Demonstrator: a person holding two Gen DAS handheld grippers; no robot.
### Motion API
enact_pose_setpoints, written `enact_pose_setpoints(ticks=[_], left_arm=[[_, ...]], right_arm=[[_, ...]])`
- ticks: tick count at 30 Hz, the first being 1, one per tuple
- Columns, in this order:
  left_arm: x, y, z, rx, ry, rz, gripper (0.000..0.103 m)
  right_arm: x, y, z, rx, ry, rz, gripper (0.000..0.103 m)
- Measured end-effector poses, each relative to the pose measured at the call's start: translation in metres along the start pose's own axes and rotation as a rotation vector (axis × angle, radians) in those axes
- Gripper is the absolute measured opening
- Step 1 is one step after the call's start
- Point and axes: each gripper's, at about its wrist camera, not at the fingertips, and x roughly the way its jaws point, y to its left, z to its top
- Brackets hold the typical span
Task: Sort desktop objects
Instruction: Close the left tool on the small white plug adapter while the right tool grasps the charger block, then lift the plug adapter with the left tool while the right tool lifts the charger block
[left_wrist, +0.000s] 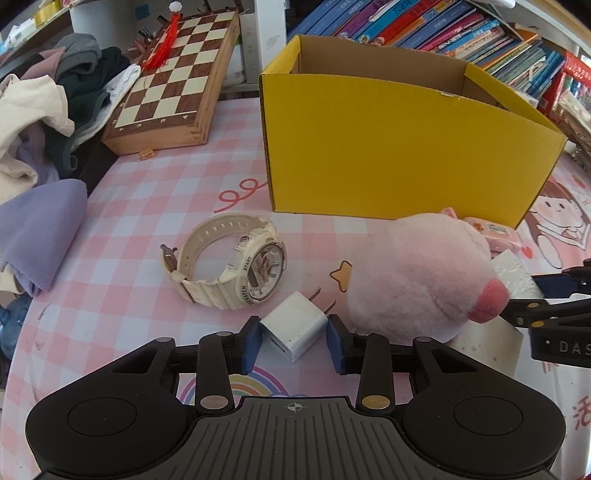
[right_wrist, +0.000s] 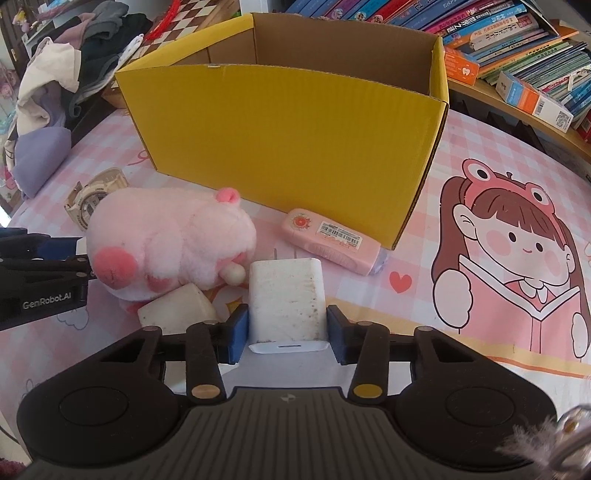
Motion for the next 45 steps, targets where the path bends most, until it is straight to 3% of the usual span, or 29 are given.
enact_pose_setpoints(ticks=[27, 45], left_arm=[[-0.049, 0.021, -0.018, -0.011, -0.072, -0.07, 0.036], [-0.088, 0.028, -0.041, 0.048, -0.135, -0.142, 0.036]], right_arm=[[-0.056, 0.014, -0.027, 0.089, -0.067, -0.056, 0.041], [-0.098, 0.038, -0.065, 0.158, -0.11, -0.101, 0.041]])
